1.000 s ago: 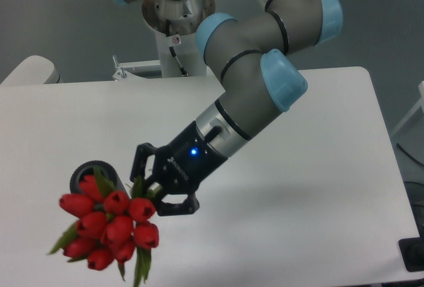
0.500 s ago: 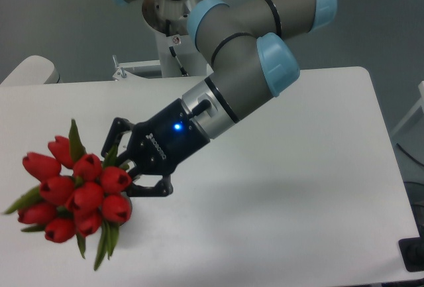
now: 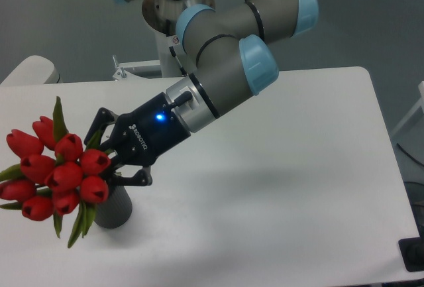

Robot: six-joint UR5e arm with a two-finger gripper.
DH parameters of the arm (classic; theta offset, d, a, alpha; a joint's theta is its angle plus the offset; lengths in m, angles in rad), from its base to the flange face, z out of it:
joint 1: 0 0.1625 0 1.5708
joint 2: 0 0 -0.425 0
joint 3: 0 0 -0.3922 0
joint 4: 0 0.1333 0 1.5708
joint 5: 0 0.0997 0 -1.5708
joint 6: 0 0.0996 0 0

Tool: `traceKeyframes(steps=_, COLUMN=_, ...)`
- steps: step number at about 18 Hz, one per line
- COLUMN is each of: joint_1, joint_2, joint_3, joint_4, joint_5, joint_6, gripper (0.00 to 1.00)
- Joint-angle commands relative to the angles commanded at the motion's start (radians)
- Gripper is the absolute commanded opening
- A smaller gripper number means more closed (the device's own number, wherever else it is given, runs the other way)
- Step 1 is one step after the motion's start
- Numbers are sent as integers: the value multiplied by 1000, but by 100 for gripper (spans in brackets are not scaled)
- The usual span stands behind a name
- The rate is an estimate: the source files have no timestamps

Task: Insert the flowers into the vase
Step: 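Position the tulip stems above the vase opening, then lower the tulip stems down into the black vase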

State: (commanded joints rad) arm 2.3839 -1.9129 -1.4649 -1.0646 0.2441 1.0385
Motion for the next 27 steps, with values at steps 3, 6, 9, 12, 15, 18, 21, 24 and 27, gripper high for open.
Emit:
traceKeyframes(steps=3, joint_1=-2, joint_2=15, joint_3=-29, joint_4=2, joint_5=-48, joint_6=2, gripper=0)
traceKeyframes(steps=6, joint_1=-9, joint_2=28, joint_3=-64, joint_4=20, joint_5=-86, joint_6=6, gripper=0)
traceKeyframes(steps=9, joint_1=-11, joint_2=35, joint_3=-116, joint_4=105, joint_5=-105, joint_6=14, gripper=0)
traceKeyframes(steps=12, joint_1=-15, joint_2=32, joint_3=-146, joint_4=196, joint_5=-105, joint_6=15, gripper=0)
traceKeyframes(steps=15, joint_1=-6, joint_2=31, joint_3=-130, joint_4=198, joint_5=-105, joint_6=24, gripper=0)
traceKeyframes(steps=18, joint_1=-8, joint_2=23, joint_3=-152, joint_4=204, joint_5=-103, joint_6=99, gripper=0)
traceKeyframes(steps=21, joint_1=-6, joint_2=26, joint_3=-201, joint_4=204, joint_5=-103, joint_6=195, gripper=0)
traceKeyframes(steps=24, joint_1=-9, joint_2=28, joint_3=-219, joint_4=204, joint_5=-103, joint_6=201, gripper=0)
traceKeyframes(steps=27, joint_1=-9, joint_2=28, joint_3=-223, joint_4=204, joint_5=-103, joint_6=203, gripper=0)
